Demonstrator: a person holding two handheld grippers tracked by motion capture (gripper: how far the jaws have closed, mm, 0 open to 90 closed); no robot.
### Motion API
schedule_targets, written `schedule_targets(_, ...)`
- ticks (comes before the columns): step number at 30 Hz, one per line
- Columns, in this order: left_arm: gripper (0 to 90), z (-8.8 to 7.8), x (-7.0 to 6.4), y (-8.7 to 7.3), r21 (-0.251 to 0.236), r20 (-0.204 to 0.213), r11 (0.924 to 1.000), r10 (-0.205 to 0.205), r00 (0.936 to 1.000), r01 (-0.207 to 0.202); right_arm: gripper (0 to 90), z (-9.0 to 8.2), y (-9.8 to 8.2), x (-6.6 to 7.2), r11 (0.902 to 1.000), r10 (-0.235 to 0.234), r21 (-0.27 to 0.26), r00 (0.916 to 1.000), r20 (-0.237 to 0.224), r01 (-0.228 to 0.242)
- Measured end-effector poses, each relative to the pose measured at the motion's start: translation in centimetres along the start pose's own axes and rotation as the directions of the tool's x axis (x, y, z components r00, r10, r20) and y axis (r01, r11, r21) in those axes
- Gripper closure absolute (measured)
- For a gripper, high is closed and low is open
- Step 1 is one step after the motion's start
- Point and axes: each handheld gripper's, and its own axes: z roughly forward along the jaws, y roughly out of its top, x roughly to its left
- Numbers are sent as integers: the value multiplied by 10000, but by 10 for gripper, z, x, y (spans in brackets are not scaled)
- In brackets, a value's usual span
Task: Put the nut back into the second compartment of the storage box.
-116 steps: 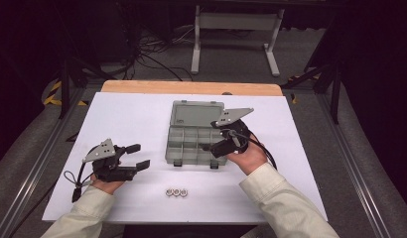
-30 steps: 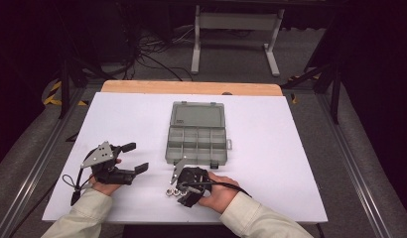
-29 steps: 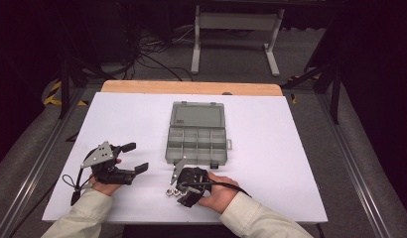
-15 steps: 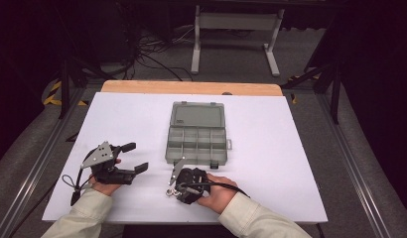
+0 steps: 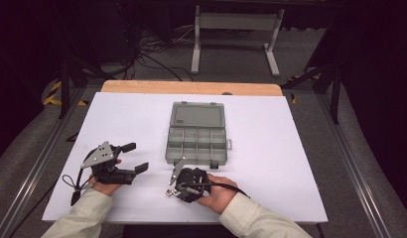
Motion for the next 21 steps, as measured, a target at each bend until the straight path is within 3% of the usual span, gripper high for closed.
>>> schedule_targets(11, 136, 0, 0, 0, -6, 5, 10000, -35, 10000, 35, 700, -12, 0, -2, 9999, 56, -127, 9999, 105, -54)
schedule_targets(21, 137, 0, 0, 0, -7, -9, 10000, -45, 10000, 45, 700, -37, 4, -9, 9986, 58, -519, 9997, 222, -46)
